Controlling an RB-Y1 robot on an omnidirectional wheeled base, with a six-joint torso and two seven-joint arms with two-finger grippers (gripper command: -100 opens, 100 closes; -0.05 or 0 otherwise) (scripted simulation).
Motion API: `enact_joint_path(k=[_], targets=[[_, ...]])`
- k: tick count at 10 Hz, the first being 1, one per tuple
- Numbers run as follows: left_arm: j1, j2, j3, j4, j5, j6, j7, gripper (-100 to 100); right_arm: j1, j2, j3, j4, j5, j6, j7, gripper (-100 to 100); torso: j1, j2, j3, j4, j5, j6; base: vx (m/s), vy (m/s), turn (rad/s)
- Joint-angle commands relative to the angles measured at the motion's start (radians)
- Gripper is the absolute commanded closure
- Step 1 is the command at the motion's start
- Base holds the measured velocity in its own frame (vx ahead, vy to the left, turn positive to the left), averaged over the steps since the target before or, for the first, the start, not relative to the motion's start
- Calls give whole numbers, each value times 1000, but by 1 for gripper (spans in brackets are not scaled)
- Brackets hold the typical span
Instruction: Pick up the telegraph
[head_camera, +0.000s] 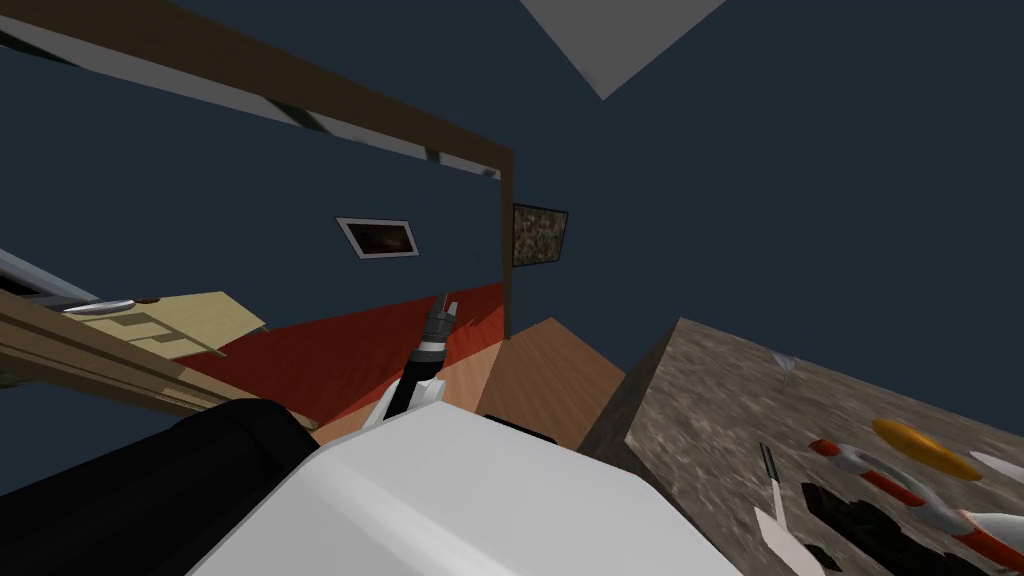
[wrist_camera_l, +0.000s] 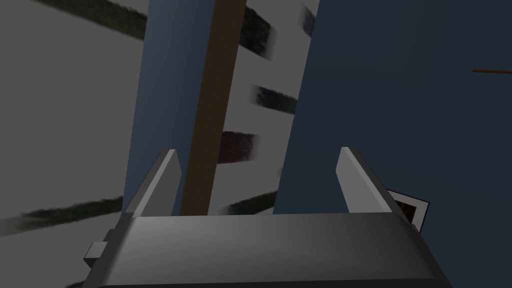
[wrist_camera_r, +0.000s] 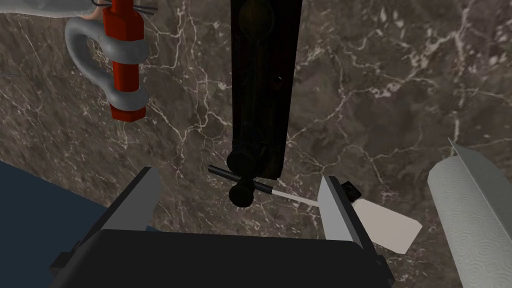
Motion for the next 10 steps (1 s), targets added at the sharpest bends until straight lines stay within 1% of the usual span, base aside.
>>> enact_joint_path(k=[1, 2, 3, 4, 5, 7, 8, 9, 10], targets=[[0, 0, 0, 0, 0, 0, 0, 0, -8, -2, 30, -13, 16, -29, -24, -100, 0, 0, 0, 0, 0, 0, 149, -77, 56], [0, 0, 0, 0, 0, 0, 0, 0, -2, 7, 49, -32, 26, -41, -41, -100, 0, 0, 0, 0, 0, 0, 165, -97, 55], [0, 0, 0, 0, 0, 0, 0, 0, -2, 7, 49, -32, 26, -41, -41, -100, -1, 0, 0, 0, 0, 0, 112, -83, 26], [0, 0, 0, 0, 0, 0, 0, 0, -3, 7, 49, -32, 26, -41, -41, -100, -1, 2, 1, 0, 0, 0, 29, -34, 3], [0, 0, 0, 0, 0, 0, 0, 0, 2, 36, 75, -58, 34, -46, -56, -100, 2, 7, 4, 1, 0, 0, 58, -58, 55], [0, 0, 0, 0, 0, 0, 0, 0, 2, 36, 75, -58, 34, -46, -56, -100, 2, 7, 4, 2, 0, 1, 31, -20, 7], [0, 0, 0, 0, 0, 0, 0, 0, -9, 36, 82, -58, 40, -46, -61, -100, 5, 10, 6, 2, 1, 1, 0, 0, 0], [0, 0, 0, 0, 0, 0, 0, 0, -6, 36, 80, -58, 38, -45, -59, 0, 6, 11, 6, 3, 1, 1, 0, 0, 0], [0, 0, 0, 0, 0, 0, 0, 0, 13, 28, 72, -87, 46, -26, -97, -100, 6, 11, 6, 3, 1, 1, -32, -17, 94]])
